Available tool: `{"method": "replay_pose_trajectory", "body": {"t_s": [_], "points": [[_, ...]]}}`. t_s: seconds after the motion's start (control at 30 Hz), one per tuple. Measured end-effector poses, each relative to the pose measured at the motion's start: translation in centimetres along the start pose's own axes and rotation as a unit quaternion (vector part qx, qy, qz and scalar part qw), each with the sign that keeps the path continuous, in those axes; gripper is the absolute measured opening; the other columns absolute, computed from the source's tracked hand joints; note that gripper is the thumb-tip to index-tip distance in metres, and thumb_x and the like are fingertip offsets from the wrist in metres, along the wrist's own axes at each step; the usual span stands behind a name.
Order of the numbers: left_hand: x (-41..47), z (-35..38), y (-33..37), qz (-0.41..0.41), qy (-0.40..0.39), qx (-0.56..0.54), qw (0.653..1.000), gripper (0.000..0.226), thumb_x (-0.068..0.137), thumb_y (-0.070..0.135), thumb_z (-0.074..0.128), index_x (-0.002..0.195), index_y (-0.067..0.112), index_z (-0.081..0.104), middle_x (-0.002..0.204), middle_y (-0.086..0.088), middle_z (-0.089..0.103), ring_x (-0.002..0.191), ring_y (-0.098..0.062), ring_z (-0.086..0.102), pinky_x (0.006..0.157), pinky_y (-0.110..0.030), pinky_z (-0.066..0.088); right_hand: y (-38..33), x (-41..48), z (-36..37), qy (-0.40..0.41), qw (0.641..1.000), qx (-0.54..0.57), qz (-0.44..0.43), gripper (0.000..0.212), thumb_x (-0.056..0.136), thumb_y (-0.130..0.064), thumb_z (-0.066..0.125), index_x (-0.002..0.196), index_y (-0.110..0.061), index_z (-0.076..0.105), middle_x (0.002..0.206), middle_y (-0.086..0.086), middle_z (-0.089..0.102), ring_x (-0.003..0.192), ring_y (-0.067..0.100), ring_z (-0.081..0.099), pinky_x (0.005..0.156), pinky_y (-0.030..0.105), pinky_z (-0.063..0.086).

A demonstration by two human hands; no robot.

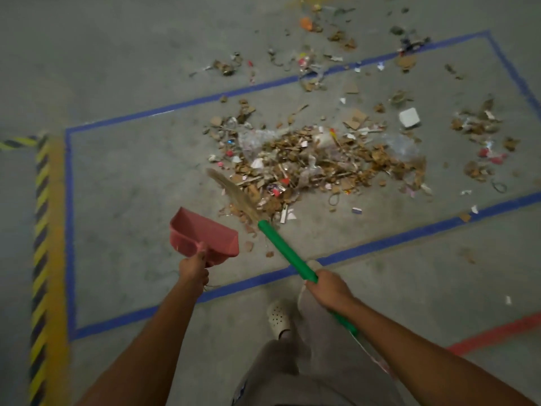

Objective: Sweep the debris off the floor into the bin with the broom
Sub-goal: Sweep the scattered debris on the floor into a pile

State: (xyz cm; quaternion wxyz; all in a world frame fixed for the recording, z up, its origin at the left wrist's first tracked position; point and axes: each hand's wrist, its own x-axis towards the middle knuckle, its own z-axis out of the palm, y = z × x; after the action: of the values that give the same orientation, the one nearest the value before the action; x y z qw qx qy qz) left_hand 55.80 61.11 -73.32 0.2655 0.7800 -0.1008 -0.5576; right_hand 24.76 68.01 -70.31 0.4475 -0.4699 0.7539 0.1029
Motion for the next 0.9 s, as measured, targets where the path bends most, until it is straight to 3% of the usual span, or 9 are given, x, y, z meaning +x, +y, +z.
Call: {"method": "replay_pose_trajectory", "body": {"t_s": [0.1,0.27,0.43,0.53,0.6,0.7,0.83,0.9], "points": [[1.6,-3.9,0.0,-0.018,0.025,-0.040,0.999,0.037,0.098,0.039,0.058,0.081,0.006,0.052,0.069,-0.009,0.050,0.028,-0.004,0.025,0.034,-0.010,0.019,-4.2,1.4,1.1,-0.052,0.997,-0.054,-0.032,0.042,0.096,-0.044,0.053,0.124,-0.014,0.061,0.118,0.012,0.067,0.106,0.029,0.064,0.086,0.036,0.052],[4.6,-8.1,0.8,-0.044,0.063,-0.078,0.994,0.034,0.099,0.038,0.056,0.080,0.010,0.050,0.069,-0.009,0.050,0.027,-0.004,0.023,0.035,-0.008,0.018,-9.9,5.4,3.2,-0.113,0.983,-0.139,-0.045,0.040,0.096,-0.043,0.054,0.122,-0.012,0.061,0.117,0.010,0.065,0.105,0.028,0.064,0.081,0.035,0.050],[8.2,-9.3,3.1,-0.070,0.073,-0.061,0.993,0.034,0.098,0.036,0.059,0.078,0.009,0.051,0.067,-0.008,0.050,0.028,-0.004,0.023,0.033,-0.011,0.017,-13.4,11.3,4.5,-0.164,0.975,-0.146,0.036,0.030,0.097,-0.034,0.055,0.109,-0.008,0.065,0.077,0.004,0.060,0.062,0.015,0.059,0.050,0.026,0.044],[10.7,-9.2,5.5,-0.079,0.061,-0.057,0.993,0.034,0.097,0.032,0.060,0.075,0.010,0.049,0.065,-0.007,0.049,0.029,-0.004,0.023,0.033,-0.010,0.017,-14.5,14.7,3.3,-0.126,0.986,-0.071,0.087,0.024,0.097,-0.030,0.054,0.096,-0.007,0.063,0.069,0.006,0.060,0.054,0.020,0.058,0.050,0.027,0.045],[12.1,-9.3,7.2,-0.074,0.053,-0.054,0.994,0.035,0.096,0.036,0.062,0.075,0.011,0.050,0.066,-0.007,0.050,0.031,-0.005,0.023,0.034,-0.011,0.017,-15.0,16.9,2.4,-0.103,0.986,0.037,0.126,0.025,0.095,-0.027,0.056,0.088,-0.003,0.062,0.068,0.011,0.061,0.058,0.026,0.058,0.057,0.034,0.050],[13.5,-9.3,9.4,-0.073,0.035,-0.044,0.996,0.033,0.097,0.034,0.060,0.075,0.011,0.049,0.071,-0.009,0.051,0.031,-0.004,0.022,0.033,-0.011,0.016,-15.9,18.8,0.7,-0.035,0.966,0.172,0.189,0.038,0.092,-0.032,0.061,0.100,0.005,0.064,0.076,0.019,0.065,0.061,0.030,0.062,0.065,0.043,0.057],[15.5,-10.0,12.6,-0.064,0.009,-0.047,0.997,0.031,0.097,0.032,0.060,0.077,0.012,0.048,0.069,-0.009,0.050,0.031,-0.004,0.021,0.033,-0.011,0.015,-18.9,18.0,-1.6,0.038,0.956,0.217,0.194,0.041,0.096,-0.037,0.057,0.095,0.003,0.067,0.070,0.018,0.068,0.052,0.028,0.062,0.050,0.032,0.051],[16.8,-10.8,14.3,-0.062,-0.007,-0.039,0.997,0.032,0.095,0.036,0.063,0.079,0.012,0.050,0.067,-0.007,0.051,0.032,-0.005,0.022,0.034,-0.012,0.015,-20.6,17.4,-1.5,0.066,0.953,0.225,0.190,0.042,0.096,-0.038,0.055,0.093,0.002,0.067,0.072,0.017,0.068,0.055,0.029,0.064,0.052,0.035,0.054]]}}
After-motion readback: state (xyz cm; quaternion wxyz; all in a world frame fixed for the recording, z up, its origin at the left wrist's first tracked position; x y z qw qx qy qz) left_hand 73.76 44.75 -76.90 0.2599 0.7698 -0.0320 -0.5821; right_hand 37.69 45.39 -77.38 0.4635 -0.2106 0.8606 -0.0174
